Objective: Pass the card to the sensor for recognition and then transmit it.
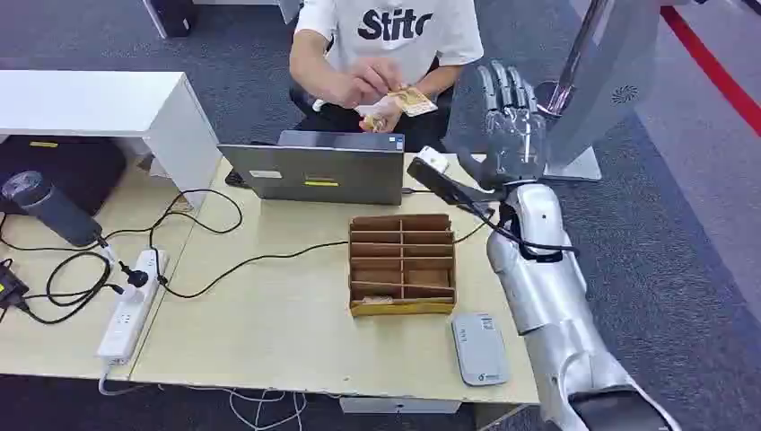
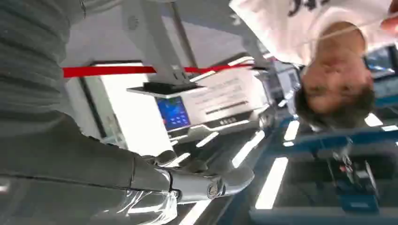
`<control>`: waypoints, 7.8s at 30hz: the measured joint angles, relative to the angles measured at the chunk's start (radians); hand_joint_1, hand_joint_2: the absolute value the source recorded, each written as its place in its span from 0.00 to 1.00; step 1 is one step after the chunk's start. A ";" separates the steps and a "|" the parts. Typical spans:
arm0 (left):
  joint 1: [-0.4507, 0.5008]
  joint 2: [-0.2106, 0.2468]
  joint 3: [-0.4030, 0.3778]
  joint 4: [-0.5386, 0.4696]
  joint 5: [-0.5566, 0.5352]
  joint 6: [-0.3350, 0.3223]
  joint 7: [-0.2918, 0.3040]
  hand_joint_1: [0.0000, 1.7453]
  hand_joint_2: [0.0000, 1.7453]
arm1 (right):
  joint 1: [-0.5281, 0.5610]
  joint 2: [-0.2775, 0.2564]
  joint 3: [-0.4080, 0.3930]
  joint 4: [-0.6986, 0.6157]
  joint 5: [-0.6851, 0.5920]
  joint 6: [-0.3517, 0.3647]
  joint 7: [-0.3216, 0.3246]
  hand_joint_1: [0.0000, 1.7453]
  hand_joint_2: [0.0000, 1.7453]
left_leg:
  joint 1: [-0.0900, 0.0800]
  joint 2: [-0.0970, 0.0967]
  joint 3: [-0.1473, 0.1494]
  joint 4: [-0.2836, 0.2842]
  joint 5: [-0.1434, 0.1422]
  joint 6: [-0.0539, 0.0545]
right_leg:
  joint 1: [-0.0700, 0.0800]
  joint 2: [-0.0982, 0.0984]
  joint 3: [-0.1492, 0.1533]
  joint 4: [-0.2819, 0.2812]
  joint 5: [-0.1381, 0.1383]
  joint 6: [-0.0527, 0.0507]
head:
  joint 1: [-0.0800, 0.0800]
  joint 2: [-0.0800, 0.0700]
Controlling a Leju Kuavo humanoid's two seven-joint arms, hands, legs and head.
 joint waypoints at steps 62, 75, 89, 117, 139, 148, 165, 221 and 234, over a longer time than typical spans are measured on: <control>0.015 -0.103 0.204 0.008 0.156 0.106 0.024 0.00 1.00 | 0.795 -0.008 -0.090 -0.737 -0.572 0.103 -0.383 1.00 1.00 | -0.001 -0.003 -0.005 0.000 -0.009 0.004 | -0.001 -0.003 -0.003 -0.003 -0.006 0.003 | 0.000 0.000; 0.013 -0.122 0.238 -0.005 0.147 0.107 0.031 0.00 1.00 | 0.830 -0.038 -0.136 -0.699 -0.355 0.234 -0.177 1.00 1.00 | -0.001 -0.002 -0.004 0.000 -0.008 0.003 | 0.000 -0.002 -0.003 -0.002 -0.005 0.002 | 0.000 0.000; 0.006 -0.106 0.240 -0.005 0.131 0.106 0.039 0.00 1.00 | 0.732 -0.190 0.049 -0.416 -0.324 0.362 -0.019 1.00 1.00 | -0.001 0.000 -0.003 0.000 -0.008 0.003 | 0.000 -0.001 -0.002 -0.003 -0.005 0.002 | 0.000 0.000; 0.003 -0.105 0.258 -0.005 0.089 0.092 0.039 0.00 1.00 | 0.602 -0.230 0.128 -0.658 -0.243 0.272 -0.064 1.00 1.00 | -0.001 0.004 0.000 0.000 -0.008 0.003 | 0.000 0.003 0.000 -0.002 -0.004 0.002 | 0.000 0.000; -0.014 -0.001 0.182 0.009 -0.037 0.002 0.038 0.00 1.00 | -0.389 0.030 0.393 0.289 -0.416 0.584 0.065 1.00 1.00 | 0.000 0.003 -0.007 0.000 0.003 -0.001 | 0.000 0.003 -0.008 0.001 0.004 0.000 | 0.000 0.000; -0.015 0.011 0.177 0.020 -0.039 -0.001 0.038 0.00 1.00 | -0.426 0.067 0.404 0.401 -0.416 0.587 0.066 0.00 1.00 | 0.000 0.002 -0.007 0.000 0.003 -0.001 | 0.000 0.002 -0.008 0.000 0.004 0.000 | 0.000 0.000; -0.014 0.011 0.177 0.021 -0.027 0.014 0.040 0.00 1.00 | -0.412 0.060 0.406 0.400 -0.395 0.487 0.000 0.00 1.00 | 0.000 0.002 -0.007 0.000 0.003 -0.001 | 0.000 0.002 -0.009 0.000 0.004 0.000 | 0.000 0.000; -0.002 -0.063 0.241 0.021 0.009 0.067 0.029 0.00 1.00 | 0.449 -0.047 0.636 -0.202 -0.319 0.137 -0.148 0.00 1.00 | 0.000 0.003 -0.007 0.000 -0.002 0.001 | 0.000 0.002 -0.008 -0.002 0.001 0.001 | 0.000 0.000; -0.002 -0.063 0.241 0.021 0.006 0.069 0.029 0.00 1.00 | 0.459 -0.010 0.574 -0.116 -0.260 0.040 -0.122 0.00 1.00 | 0.000 0.003 -0.007 0.000 -0.002 0.001 | 0.000 0.002 -0.008 -0.002 0.001 0.001 | 0.000 0.000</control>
